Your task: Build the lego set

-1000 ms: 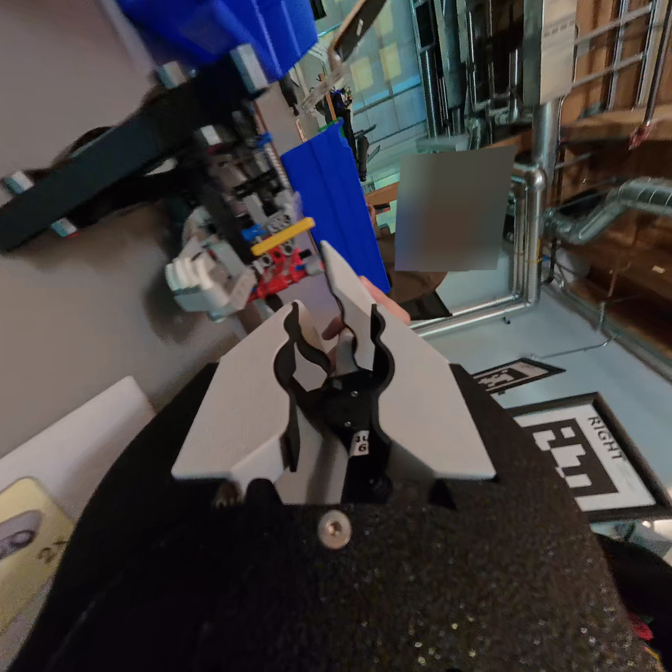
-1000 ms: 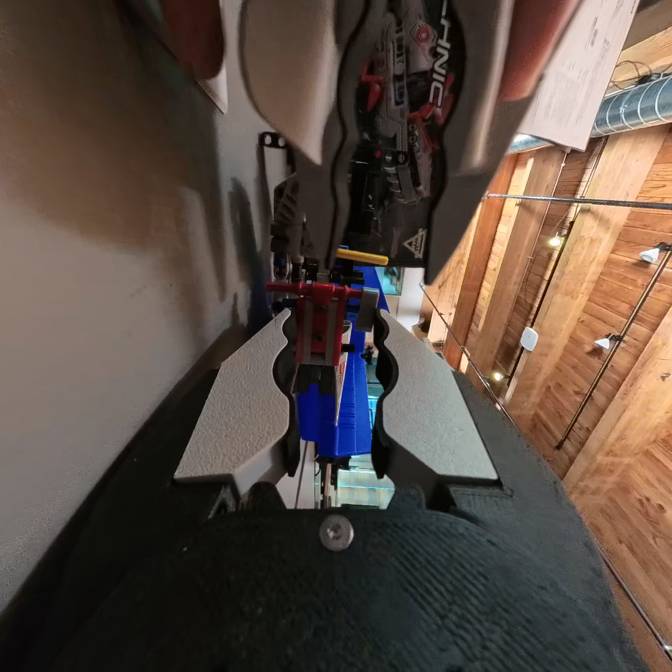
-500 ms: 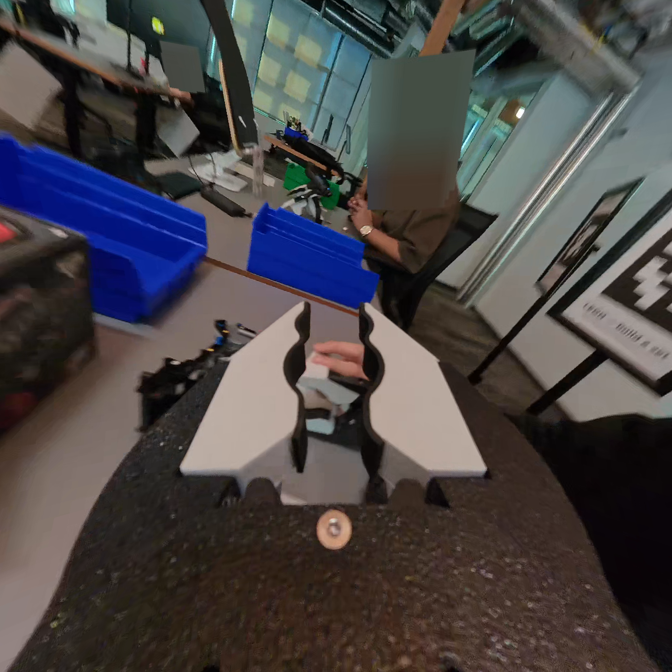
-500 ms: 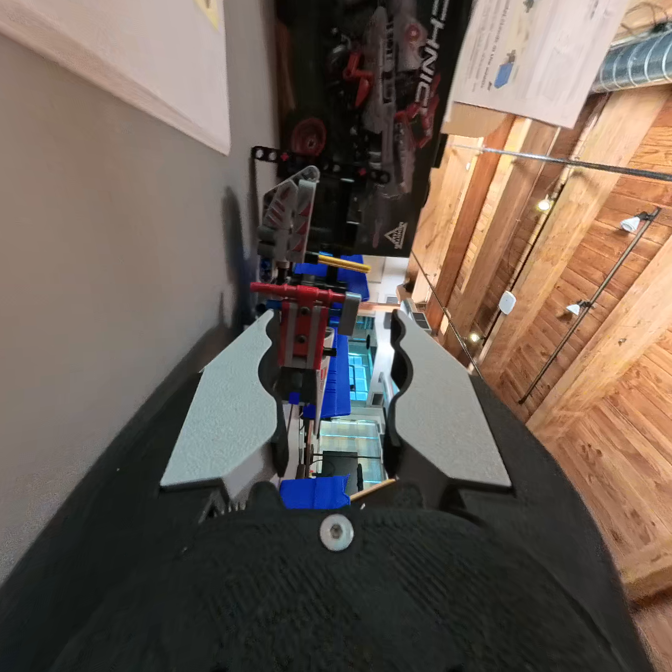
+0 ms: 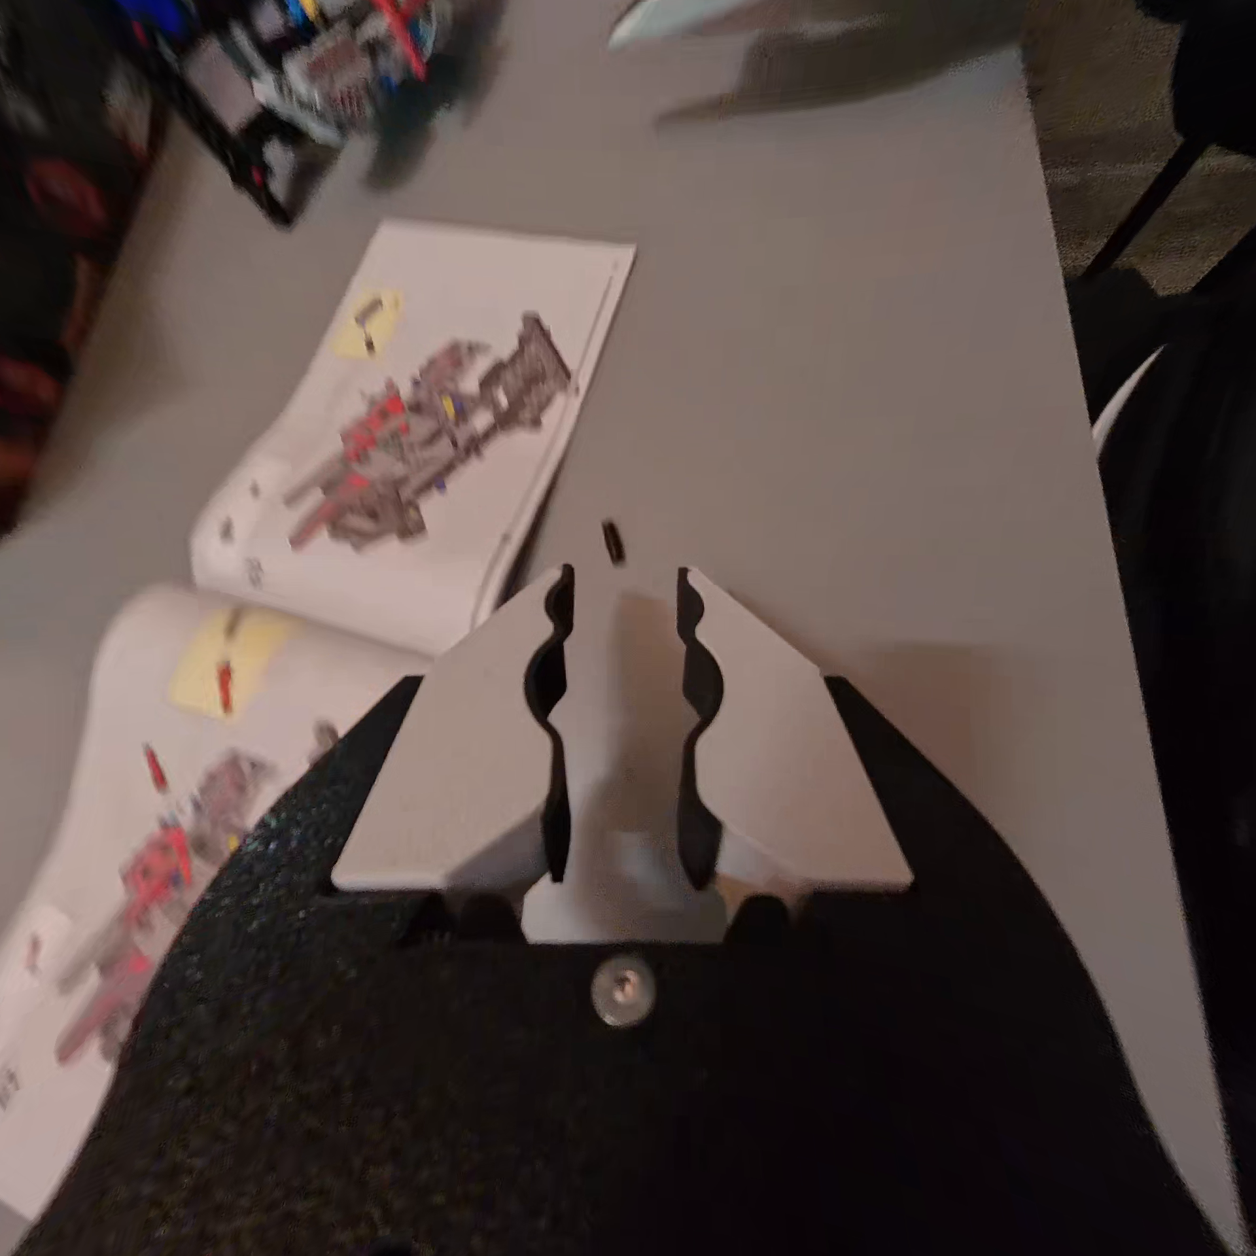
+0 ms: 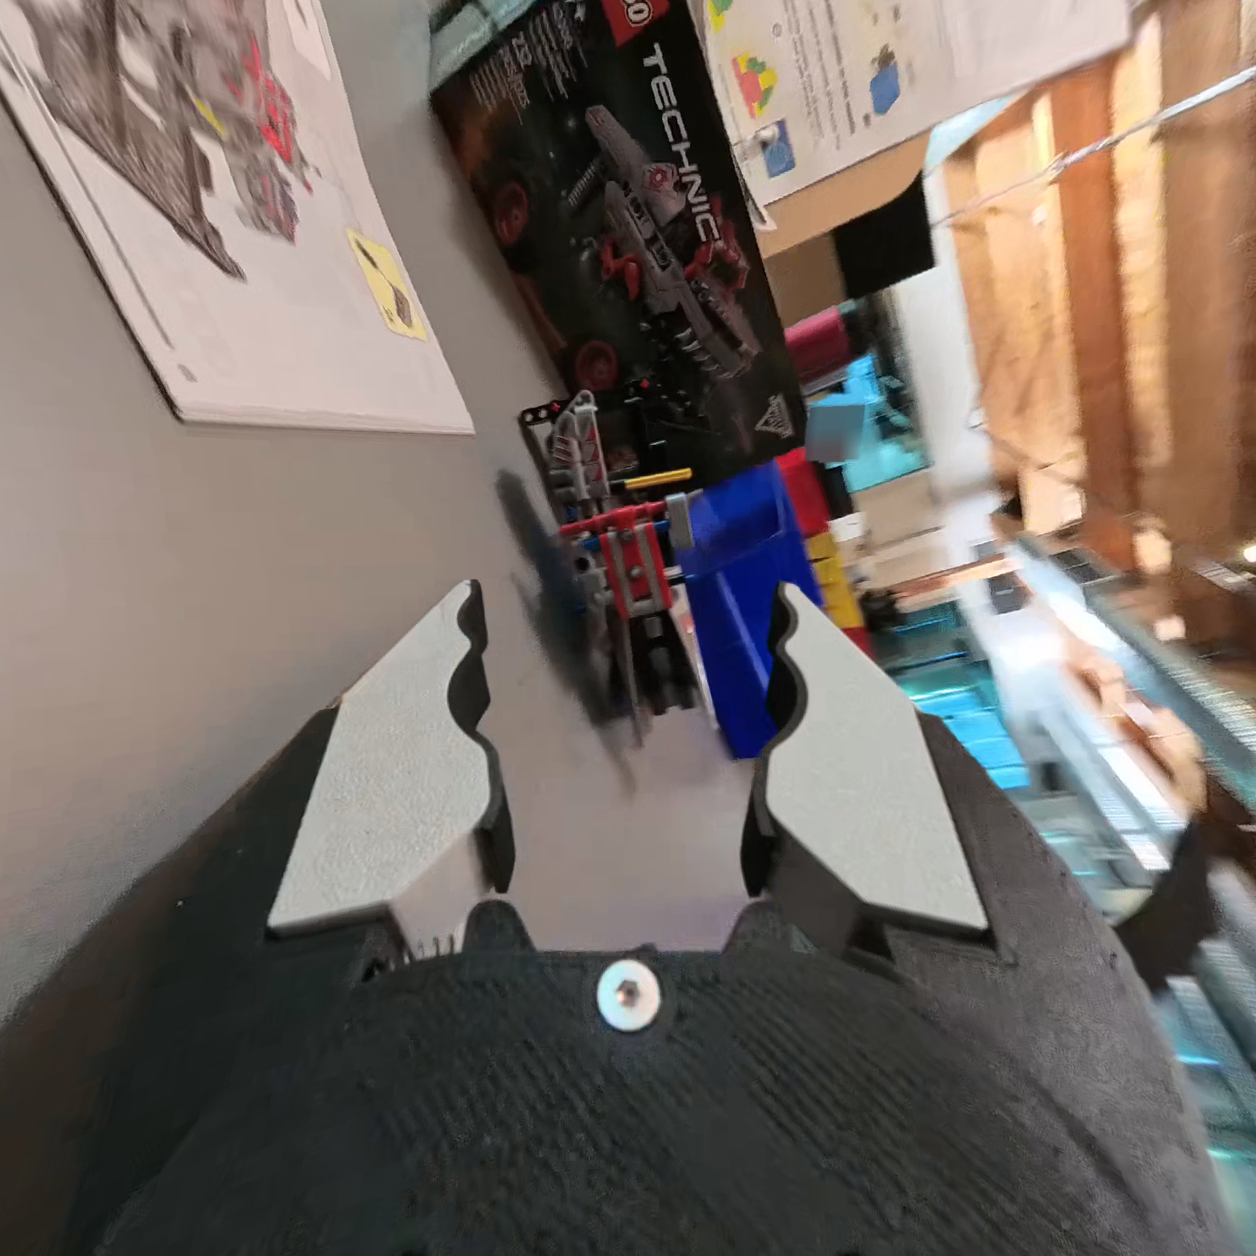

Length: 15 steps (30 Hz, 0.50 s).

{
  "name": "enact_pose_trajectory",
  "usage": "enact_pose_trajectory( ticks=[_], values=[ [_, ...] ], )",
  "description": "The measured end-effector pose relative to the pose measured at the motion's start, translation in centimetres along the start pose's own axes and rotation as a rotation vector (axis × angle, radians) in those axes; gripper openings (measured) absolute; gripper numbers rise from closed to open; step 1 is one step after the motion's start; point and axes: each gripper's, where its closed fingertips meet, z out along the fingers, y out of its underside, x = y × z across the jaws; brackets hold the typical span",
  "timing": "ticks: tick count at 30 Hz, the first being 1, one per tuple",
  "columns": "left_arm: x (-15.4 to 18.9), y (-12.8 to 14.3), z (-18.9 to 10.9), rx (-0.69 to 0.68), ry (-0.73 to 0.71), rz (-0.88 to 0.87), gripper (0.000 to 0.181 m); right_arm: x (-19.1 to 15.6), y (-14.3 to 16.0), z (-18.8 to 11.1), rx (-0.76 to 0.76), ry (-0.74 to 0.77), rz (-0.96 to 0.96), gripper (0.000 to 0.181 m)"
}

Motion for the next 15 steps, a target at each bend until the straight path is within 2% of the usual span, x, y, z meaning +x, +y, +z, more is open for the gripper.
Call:
enact_pose_trajectory(
  ticks=[2, 3, 5, 7, 9, 12, 15],
  values=[
    [-0.7, 2.2, -1.7, -0.049, -0.063, -0.049, 0.027, -0.4, 0.1, -1.2, 0.001, -0.115, 0.132, 0.072],
    [-2.1, 3.5, -3.2, -0.077, -0.139, -0.079, 0.026, -0.7, 0.5, -1.8, -0.019, -0.175, 0.203, 0.071],
    [-6.0, 6.3, -7.0, -0.13, -0.328, -0.168, 0.022, -1.5, 1.2, -3.3, -0.048, -0.316, 0.333, 0.047],
    [-9.0, 9.6, -10.9, -0.202, -0.467, -0.27, 0.015, -1.9, 1.8, -4.6, -0.048, -0.428, 0.428, 0.031],
    [-9.3, 11.6, -12.8, -0.246, -0.453, -0.336, 0.013, -1.3, 2.6, -5.2, -0.055, -0.454, 0.468, 0.0],
    [-8.3, 10.8, -12.8, -0.162, -0.358, -0.356, 0.015, -0.2, 3.9, -5.4, -0.084, -0.428, 0.529, 0.0],
    [-6.5, 8.4, -10.2, -0.072, -0.215, -0.284, 0.02, -0.7, 3.8, -5.6, -0.074, -0.464, 0.548, 0.004]
  ],
)
